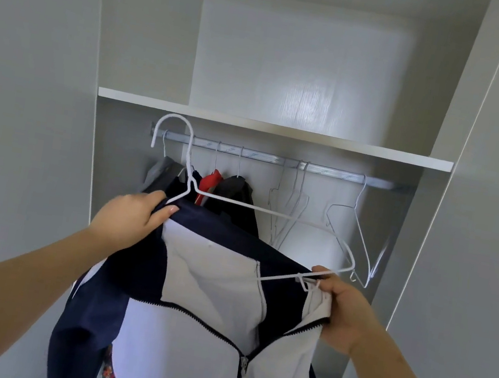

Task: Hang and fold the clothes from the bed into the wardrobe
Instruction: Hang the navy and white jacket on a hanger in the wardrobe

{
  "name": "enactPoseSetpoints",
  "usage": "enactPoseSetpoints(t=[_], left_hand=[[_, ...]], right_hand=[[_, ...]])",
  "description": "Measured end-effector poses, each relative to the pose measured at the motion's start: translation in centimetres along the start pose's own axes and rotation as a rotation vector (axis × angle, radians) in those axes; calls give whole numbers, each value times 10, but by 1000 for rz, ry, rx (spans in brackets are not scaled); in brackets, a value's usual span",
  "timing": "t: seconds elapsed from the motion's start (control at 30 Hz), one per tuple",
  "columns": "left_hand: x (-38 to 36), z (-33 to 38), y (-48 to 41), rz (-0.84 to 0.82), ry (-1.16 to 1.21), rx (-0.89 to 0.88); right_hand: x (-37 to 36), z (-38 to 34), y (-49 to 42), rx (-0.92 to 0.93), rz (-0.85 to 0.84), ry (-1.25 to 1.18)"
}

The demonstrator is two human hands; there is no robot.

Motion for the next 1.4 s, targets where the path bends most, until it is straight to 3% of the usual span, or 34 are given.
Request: enactPoseSetpoints(t=[0.13,0.2,0.27,0.37,0.47,0.6,0.83,0.97,1.03,1.1,1.2,1.3,1.4], left_hand=[[-12,32,5,6,6,-42],[-16,52,6,12,252,-41],[-25,59,2,-57,607,80],[-38,64,1,-119,887,221],[-34,74,0,-123,916,137],[-34,72,-1,-304,918,11],[-37,64,-7,-523,816,30],[-44,72,0,-689,760,-18],[-55,69,11,-765,673,-25],[-62,63,16,-727,588,-24],[-60,61,10,-462,522,-26],[-52,65,3,-210,604,64],[-48,71,0,-70,711,148]], right_hand=[[13,8,-3,-18,267,59],[20,2,-6,47,375,105],[25,-4,-9,89,420,197],[37,8,-13,-4,446,230],[44,20,-12,-67,450,202],[49,19,-9,-66,379,354],[62,6,-10,0,314,242],[67,-18,-7,211,406,137],[60,-43,5,399,470,272],[42,-59,17,536,496,449],[18,-62,24,586,460,477],[-22,-52,24,582,269,520],[-64,-36,28,606,102,637]])
Point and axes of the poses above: each hand's wrist, its own y-axis away from the middle knuckle, its own x-axis out of the back of the hand, z = x × y, the point moved 9 cm from there along -y, towards the middle knuckle, and after that the axes turned 8 degrees about y, right-handed, at the moved point
